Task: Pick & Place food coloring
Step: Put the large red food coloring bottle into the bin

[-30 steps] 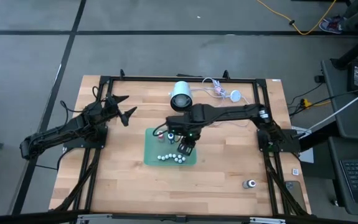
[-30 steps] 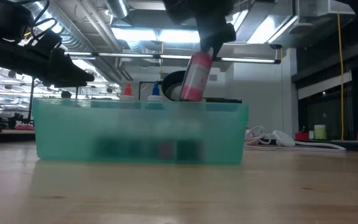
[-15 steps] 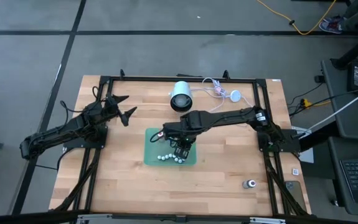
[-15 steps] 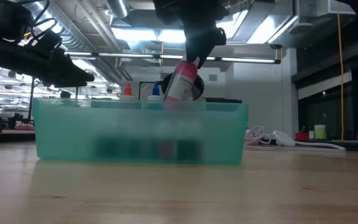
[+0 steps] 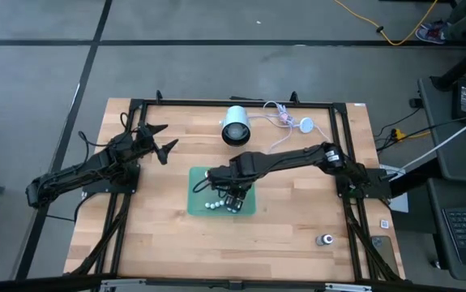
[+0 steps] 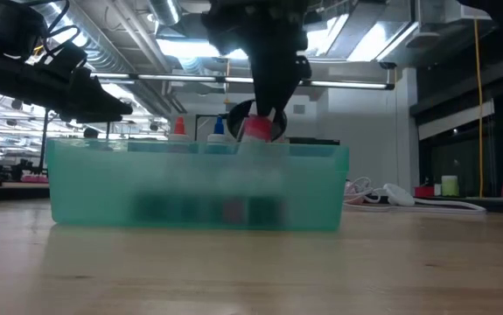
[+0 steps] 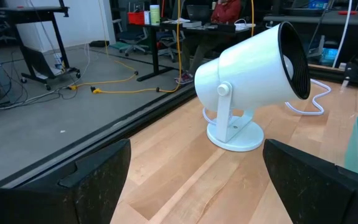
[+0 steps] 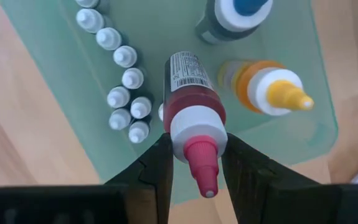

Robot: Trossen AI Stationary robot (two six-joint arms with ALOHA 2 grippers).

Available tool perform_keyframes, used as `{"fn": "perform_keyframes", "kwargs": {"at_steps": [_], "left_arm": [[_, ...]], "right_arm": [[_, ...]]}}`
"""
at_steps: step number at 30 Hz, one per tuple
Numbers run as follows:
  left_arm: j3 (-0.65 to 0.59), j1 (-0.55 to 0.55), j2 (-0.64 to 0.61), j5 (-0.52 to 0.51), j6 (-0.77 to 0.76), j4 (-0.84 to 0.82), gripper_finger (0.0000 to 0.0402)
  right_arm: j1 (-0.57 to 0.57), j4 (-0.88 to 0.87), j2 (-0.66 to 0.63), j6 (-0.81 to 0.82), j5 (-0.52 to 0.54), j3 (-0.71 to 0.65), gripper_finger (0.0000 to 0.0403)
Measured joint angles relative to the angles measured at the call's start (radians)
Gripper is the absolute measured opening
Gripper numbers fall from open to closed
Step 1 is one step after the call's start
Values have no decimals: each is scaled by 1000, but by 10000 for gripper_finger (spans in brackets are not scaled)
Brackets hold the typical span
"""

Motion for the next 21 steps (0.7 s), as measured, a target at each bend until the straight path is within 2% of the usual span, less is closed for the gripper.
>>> {"fn": "perform_keyframes", "kwargs": {"at_steps": [11,21], "left_arm": [[0,0,0,0,0,0,361],[0,0,0,0,0,0,361]], "right_arm": [[0,13,30,-3,52,0,123],[0,11,29,4,50,0,163]]}}
